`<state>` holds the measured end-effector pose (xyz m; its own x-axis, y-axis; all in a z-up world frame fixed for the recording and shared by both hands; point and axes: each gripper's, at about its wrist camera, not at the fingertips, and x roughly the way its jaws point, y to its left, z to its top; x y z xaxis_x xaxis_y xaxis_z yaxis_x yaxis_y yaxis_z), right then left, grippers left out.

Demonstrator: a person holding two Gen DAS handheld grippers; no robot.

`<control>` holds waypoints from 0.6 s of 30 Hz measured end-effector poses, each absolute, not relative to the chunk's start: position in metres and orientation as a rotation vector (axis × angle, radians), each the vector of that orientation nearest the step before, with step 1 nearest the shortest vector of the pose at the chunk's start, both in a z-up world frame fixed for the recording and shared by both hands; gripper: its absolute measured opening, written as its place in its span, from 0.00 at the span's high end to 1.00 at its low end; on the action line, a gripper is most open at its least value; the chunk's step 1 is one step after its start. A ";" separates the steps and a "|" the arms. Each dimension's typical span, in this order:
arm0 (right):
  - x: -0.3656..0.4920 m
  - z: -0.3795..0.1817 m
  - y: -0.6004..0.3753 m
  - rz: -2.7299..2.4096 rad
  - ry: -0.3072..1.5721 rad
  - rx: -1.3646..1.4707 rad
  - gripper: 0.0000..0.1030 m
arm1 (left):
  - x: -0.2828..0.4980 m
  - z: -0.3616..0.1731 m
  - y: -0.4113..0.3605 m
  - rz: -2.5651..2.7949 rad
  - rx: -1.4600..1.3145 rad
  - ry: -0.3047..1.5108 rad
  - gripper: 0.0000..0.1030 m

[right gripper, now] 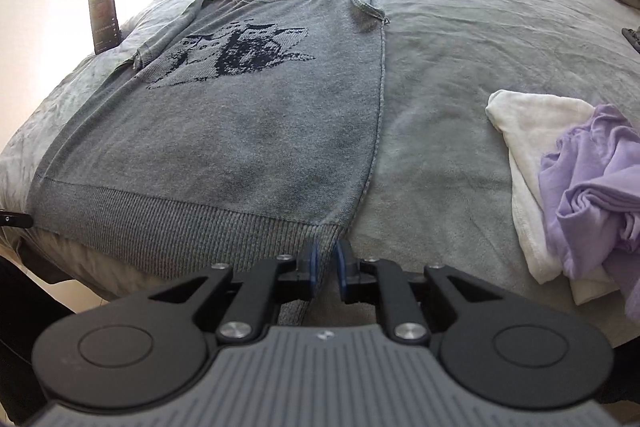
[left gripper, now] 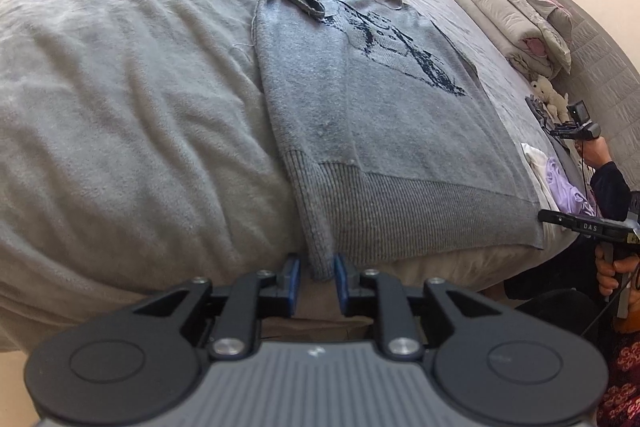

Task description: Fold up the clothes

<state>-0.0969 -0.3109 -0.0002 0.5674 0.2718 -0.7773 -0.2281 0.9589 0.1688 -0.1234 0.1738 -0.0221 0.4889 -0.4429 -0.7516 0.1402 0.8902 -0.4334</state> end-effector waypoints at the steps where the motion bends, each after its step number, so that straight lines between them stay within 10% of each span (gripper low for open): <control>1: -0.096 0.004 -0.309 0.291 0.912 0.040 0.81 | -0.123 -0.017 0.174 -0.360 -0.327 0.987 0.67; 4: -0.089 0.015 -0.301 0.298 0.881 0.012 0.58 | -0.115 -0.004 0.175 -0.344 -0.291 0.929 0.60; 18: -0.016 0.027 -0.215 0.435 0.812 -0.080 0.58 | -0.016 0.001 0.173 -0.265 -0.222 0.855 0.59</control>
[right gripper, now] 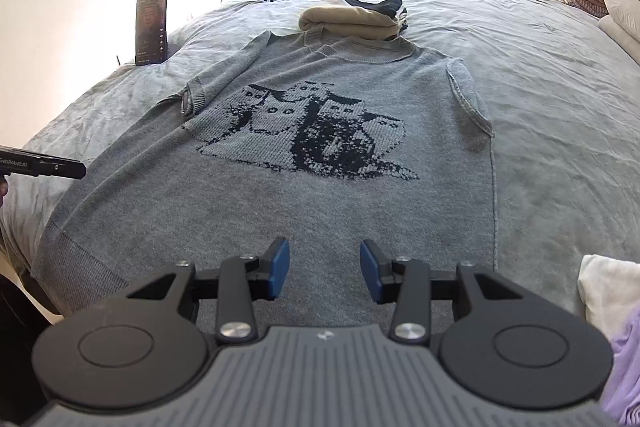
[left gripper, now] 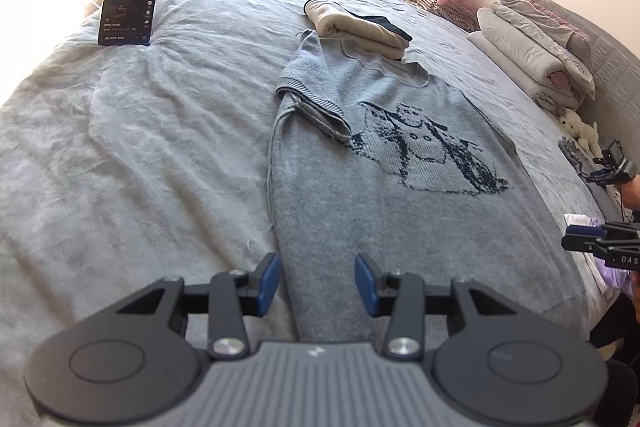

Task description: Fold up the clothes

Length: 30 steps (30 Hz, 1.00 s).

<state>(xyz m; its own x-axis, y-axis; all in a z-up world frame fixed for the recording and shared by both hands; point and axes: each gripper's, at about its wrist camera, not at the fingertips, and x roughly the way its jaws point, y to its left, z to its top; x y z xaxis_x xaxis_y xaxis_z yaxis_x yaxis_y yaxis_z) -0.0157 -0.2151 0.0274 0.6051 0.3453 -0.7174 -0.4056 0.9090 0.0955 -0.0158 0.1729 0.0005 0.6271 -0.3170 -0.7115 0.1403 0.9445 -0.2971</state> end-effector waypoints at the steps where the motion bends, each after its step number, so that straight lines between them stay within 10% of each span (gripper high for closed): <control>1: -0.009 0.028 -0.209 0.444 0.810 -0.085 0.58 | -0.009 0.000 0.173 -0.264 -0.213 0.851 0.59; 30: 0.189 -0.005 0.037 0.742 0.780 -0.179 0.58 | 0.118 -0.045 0.191 -0.420 -0.281 0.713 0.83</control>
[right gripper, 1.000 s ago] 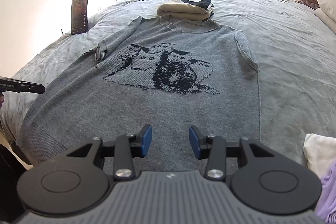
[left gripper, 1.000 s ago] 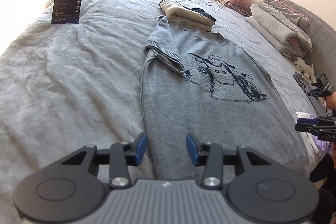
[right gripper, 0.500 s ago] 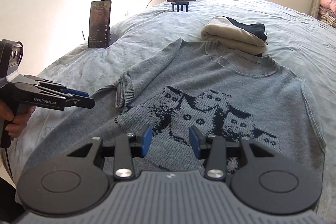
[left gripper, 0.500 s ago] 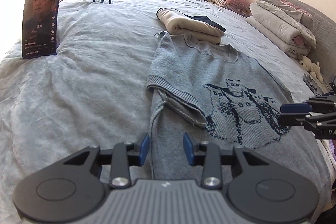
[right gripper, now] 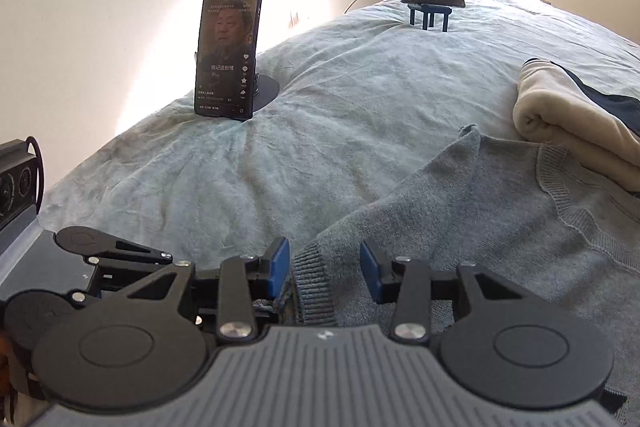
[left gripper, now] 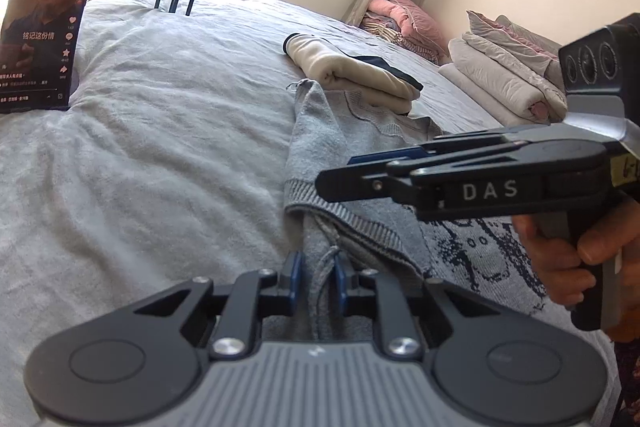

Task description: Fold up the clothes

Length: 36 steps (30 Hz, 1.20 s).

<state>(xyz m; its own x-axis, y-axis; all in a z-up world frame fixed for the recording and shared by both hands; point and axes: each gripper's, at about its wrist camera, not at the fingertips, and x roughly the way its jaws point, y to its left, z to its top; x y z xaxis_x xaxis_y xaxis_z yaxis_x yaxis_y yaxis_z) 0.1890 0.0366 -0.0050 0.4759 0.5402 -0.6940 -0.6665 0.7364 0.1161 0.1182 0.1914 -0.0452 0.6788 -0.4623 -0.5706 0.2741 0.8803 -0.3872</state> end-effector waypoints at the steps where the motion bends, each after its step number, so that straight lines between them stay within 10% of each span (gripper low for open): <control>1: 0.190 -0.010 0.041 0.731 0.782 -0.200 0.58 | 0.118 -0.046 0.192 -0.421 -0.282 0.710 0.83; 4: 0.190 -0.021 0.046 0.710 0.742 -0.239 0.59 | 0.117 -0.048 0.190 -0.425 -0.272 0.705 0.83; 9: 0.201 -0.021 0.014 0.749 0.732 -0.077 0.93 | 0.117 -0.050 0.198 -0.434 -0.326 0.699 0.83; 19: 0.228 -0.014 -0.039 0.867 0.778 0.291 0.94 | 0.127 -0.023 0.175 -0.465 -0.347 0.666 0.45; 24: 0.229 -0.009 -0.049 0.896 0.766 0.355 0.94 | 0.144 -0.034 0.178 -0.478 -0.507 0.706 0.45; 32: 0.236 -0.015 -0.055 0.899 0.763 0.454 0.94 | 0.164 -0.036 0.181 -0.417 -0.612 0.642 0.51; 36: 0.241 -0.019 -0.060 0.887 0.763 0.492 0.94 | 0.173 -0.035 0.178 -0.363 -0.579 0.624 0.92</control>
<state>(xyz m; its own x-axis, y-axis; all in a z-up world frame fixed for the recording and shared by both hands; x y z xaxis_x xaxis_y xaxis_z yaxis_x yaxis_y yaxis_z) 0.2410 -0.0596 -0.0188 0.4026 0.8310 -0.3838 -0.5033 0.5512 0.6655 0.1733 0.1784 -0.0352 0.7575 -0.4819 -0.4404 0.1456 0.7823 -0.6057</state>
